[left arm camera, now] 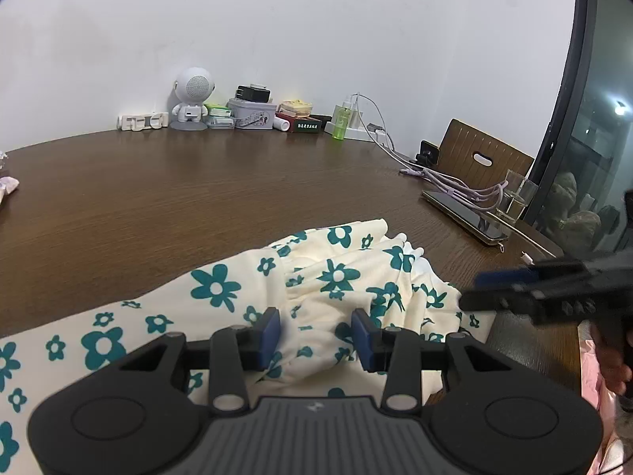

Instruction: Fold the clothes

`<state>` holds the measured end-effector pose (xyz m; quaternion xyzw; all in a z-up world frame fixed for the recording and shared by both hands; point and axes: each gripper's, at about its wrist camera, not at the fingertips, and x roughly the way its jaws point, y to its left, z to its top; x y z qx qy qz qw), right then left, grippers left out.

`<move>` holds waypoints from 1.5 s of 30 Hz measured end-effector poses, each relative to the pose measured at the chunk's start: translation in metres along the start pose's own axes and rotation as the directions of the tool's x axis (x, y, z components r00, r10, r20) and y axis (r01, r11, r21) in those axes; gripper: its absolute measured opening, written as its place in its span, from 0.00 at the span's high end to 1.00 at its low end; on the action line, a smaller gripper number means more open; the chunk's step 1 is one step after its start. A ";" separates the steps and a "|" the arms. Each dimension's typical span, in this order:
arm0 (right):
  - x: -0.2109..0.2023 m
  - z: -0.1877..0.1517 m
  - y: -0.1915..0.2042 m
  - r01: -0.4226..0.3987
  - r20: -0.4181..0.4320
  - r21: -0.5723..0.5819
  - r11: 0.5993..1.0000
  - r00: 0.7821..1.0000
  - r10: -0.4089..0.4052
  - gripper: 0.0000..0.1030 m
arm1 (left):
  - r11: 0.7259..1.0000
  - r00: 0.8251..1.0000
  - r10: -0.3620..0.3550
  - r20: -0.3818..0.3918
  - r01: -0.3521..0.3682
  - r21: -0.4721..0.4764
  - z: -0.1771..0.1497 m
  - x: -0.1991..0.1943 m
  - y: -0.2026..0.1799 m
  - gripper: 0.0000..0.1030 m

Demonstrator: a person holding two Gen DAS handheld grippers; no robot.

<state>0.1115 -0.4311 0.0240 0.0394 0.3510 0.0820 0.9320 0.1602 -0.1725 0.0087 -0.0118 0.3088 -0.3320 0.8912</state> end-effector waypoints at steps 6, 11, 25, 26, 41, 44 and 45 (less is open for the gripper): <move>0.002 -0.015 0.007 -0.015 -0.060 -0.037 0.999 0.998 0.013 0.52 | 1.000 1.000 0.002 0.001 -0.002 0.003 0.000 0.000 -0.001 0.63; 0.014 -0.008 0.015 0.016 -0.042 -0.080 0.997 0.999 -0.019 0.94 | 1.000 1.000 0.005 0.001 -0.005 0.008 -0.001 0.000 -0.002 0.63; 0.002 -0.016 0.016 0.030 0.030 -0.012 0.999 0.999 -0.029 0.75 | 0.992 0.991 0.126 0.040 -0.125 -0.026 0.007 -0.018 -0.015 0.56; -0.001 -0.017 0.017 0.029 0.027 -0.010 1.000 0.999 -0.029 0.65 | 0.990 0.989 0.141 0.044 -0.140 -0.025 0.008 -0.020 -0.017 0.53; 0.022 -0.016 0.029 0.032 0.019 -0.034 0.999 0.999 -0.031 0.80 | 0.975 0.977 0.212 -0.024 -0.214 -0.066 -0.010 -0.021 -0.024 0.55; 0.022 -0.011 0.028 0.020 0.015 -0.007 1.000 1.000 -0.020 0.79 | 0.976 0.978 0.210 -0.019 -0.211 -0.060 -0.011 -0.021 -0.024 0.54; 0.019 -0.008 0.024 0.001 0.022 0.016 1.000 1.000 -0.001 0.78 | 0.976 0.978 0.209 -0.017 -0.209 -0.055 -0.011 -0.021 -0.024 0.54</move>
